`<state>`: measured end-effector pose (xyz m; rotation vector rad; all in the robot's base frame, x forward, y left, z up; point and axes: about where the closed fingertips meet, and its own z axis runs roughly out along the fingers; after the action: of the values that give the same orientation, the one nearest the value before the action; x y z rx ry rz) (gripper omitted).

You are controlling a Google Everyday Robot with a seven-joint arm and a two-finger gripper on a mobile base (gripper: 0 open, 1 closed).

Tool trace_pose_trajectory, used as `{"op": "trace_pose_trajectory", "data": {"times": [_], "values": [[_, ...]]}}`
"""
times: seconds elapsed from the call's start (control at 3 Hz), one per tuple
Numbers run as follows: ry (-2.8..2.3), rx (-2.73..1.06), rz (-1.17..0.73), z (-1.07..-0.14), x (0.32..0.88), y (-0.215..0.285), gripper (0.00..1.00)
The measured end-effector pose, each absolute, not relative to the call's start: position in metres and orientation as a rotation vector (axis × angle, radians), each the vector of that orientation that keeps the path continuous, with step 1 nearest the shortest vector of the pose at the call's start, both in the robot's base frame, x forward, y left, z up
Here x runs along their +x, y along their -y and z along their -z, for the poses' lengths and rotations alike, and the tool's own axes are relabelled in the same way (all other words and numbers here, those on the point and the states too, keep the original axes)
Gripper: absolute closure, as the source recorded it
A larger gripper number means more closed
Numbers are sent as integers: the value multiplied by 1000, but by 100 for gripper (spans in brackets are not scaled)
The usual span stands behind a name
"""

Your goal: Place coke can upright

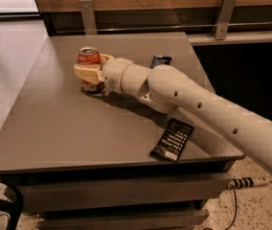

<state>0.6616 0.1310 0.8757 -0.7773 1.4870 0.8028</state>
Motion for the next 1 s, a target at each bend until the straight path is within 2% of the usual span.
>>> {"op": "trace_pose_trajectory", "data": {"times": [0.33,1.0], "values": [[-1487,-777,-803,-879,662,-131,87],[-1487,-778,-803,-881,662,-131,40]]}}
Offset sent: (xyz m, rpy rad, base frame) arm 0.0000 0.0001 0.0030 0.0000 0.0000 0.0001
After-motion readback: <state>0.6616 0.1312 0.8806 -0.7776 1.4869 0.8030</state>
